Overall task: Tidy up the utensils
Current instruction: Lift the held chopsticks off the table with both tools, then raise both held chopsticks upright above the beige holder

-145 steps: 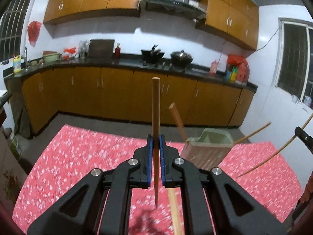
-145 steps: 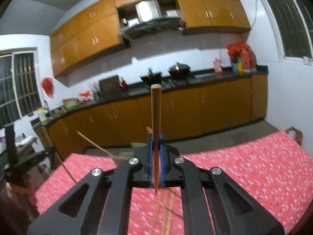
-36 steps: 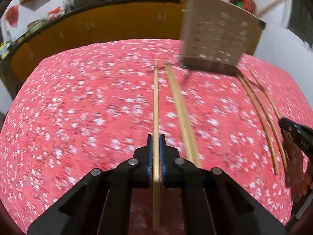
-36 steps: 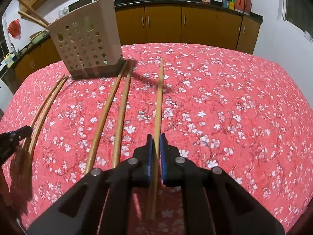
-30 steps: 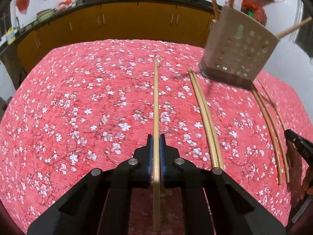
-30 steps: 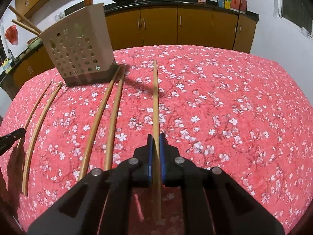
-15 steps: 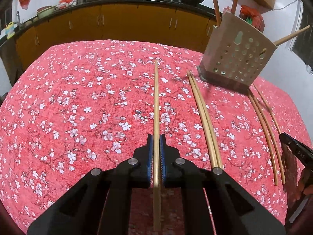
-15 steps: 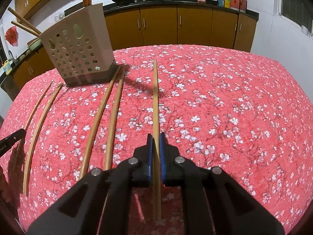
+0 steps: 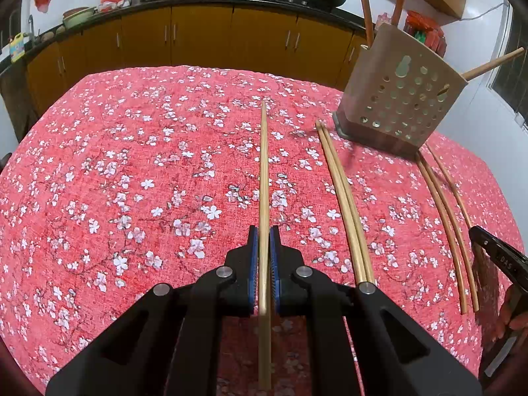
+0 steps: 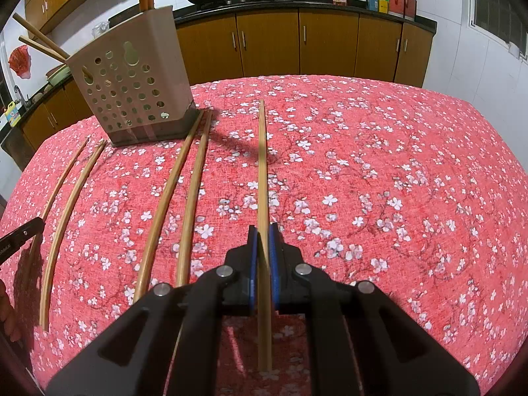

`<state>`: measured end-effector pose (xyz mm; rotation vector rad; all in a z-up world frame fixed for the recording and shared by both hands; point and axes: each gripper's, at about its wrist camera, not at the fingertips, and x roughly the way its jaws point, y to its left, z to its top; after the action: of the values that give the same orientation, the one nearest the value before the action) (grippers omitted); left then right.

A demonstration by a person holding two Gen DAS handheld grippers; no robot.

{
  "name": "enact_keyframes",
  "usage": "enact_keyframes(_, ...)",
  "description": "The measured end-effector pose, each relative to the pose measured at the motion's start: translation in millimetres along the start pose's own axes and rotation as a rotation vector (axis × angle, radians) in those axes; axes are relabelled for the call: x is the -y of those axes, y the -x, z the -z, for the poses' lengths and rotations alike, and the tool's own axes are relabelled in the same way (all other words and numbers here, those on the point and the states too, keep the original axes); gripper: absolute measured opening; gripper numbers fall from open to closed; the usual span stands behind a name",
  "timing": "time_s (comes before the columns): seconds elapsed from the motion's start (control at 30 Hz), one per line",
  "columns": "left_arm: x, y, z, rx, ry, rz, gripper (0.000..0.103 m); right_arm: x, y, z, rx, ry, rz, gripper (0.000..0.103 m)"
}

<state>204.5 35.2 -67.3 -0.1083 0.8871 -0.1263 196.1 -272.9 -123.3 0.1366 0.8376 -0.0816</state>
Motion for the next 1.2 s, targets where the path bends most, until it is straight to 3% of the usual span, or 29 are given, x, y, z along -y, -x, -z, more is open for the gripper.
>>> enact_keyframes(0.8,11.9,6.4,9.8,-0.008,-0.07,-0.042,0.008,2.6,6.8,5.5,-0.004,-0.004,-0.011,0.008)
enact_keyframes(0.97,6.7,15.5,4.4,0.002,-0.045,-0.027,0.007,5.6,32.4,-3.3,0.066,-0.019,-0.027,0.008)
enact_keyframes(1.2,4.2,61.4,-21.0,0.131,-0.028,-0.002,0.007,11.7,79.0,-26.8,0.198,-0.031,-0.025,0.008)
